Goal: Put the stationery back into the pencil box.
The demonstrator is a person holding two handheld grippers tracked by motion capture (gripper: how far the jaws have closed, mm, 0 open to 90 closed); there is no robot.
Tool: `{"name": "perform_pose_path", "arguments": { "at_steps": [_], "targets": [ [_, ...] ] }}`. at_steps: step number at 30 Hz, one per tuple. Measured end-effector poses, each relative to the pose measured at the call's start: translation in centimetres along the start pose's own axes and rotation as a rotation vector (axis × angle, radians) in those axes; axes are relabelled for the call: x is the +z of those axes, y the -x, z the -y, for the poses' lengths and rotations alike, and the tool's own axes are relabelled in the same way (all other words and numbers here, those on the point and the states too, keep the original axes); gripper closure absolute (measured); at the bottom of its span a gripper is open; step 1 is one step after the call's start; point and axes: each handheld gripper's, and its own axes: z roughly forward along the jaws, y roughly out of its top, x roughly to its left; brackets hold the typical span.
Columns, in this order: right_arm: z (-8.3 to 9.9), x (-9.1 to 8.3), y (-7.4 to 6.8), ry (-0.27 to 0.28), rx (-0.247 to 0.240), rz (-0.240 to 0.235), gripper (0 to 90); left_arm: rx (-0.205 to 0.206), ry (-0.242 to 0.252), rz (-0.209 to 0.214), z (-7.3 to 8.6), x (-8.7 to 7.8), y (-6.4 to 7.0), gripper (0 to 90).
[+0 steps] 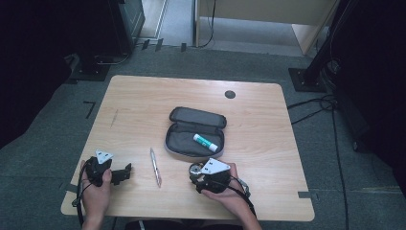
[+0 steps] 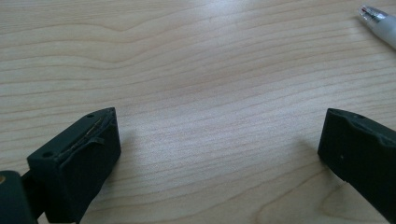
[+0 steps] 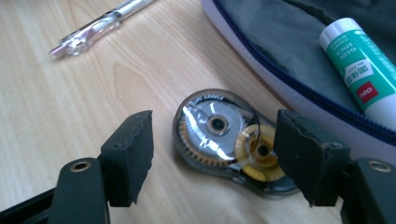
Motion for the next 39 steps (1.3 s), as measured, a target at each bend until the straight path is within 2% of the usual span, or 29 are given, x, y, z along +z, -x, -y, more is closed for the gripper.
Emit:
{"name": "perform_pose_path", "arguments": {
  "at_steps": [4, 6, 10, 13, 19, 24, 27, 30, 32, 39],
  "targets": [
    [0.2, -0.6, -0.5, -0.006, -0.020, -0.016, 29.9, 0.000, 0.000, 0.000, 0.0, 0.0, 0.0, 0.0],
    [0.3, -0.9, -0.5, 0.006, -0.038, -0.005, 29.8, 0.000, 0.000, 0.000, 0.0, 0.0, 0.0, 0.0],
    [0.4, -1.4, 0.5, 0.015, 0.006, 0.040, 28.8, 0.000, 0.000, 0.000, 0.0, 0.0, 0.0, 0.0],
    [0.9, -1.9, 1.3, 0.022, 0.033, 0.056, 28.0, 0.000, 0.000, 0.000, 0.0, 0.0, 0.0, 0.0],
    [1.8, -2.8, 2.8, 0.019, 0.073, 0.060, 23.5, 0.000, 0.000, 0.000, 0.0, 0.0, 0.0, 0.0],
    [2.1, -2.4, 3.5, 0.009, 0.107, 0.031, 17.8, 0.000, 0.000, 0.000, 0.0, 0.0, 0.0, 0.0],
    [2.3, -1.9, 3.7, -0.017, 0.119, 0.022, 15.4, 0.000, 0.000, 0.000, 0.0, 0.0, 0.0, 0.0],
    [2.3, -1.5, 3.5, -0.057, 0.092, 0.030, 14.0, 0.000, 0.000, 0.000, 0.0, 0.0, 0.0, 0.0],
    [2.2, -1.4, 3.4, -0.054, 0.084, 0.037, 14.0, 0.000, 0.000, 0.000, 0.0, 0.0, 0.0, 0.0],
    [1.9, -0.8, 3.7, -0.073, 0.087, 0.015, 14.1, 0.000, 0.000, 0.000, 0.0, 0.0, 0.0, 0.0]
  ]
}}
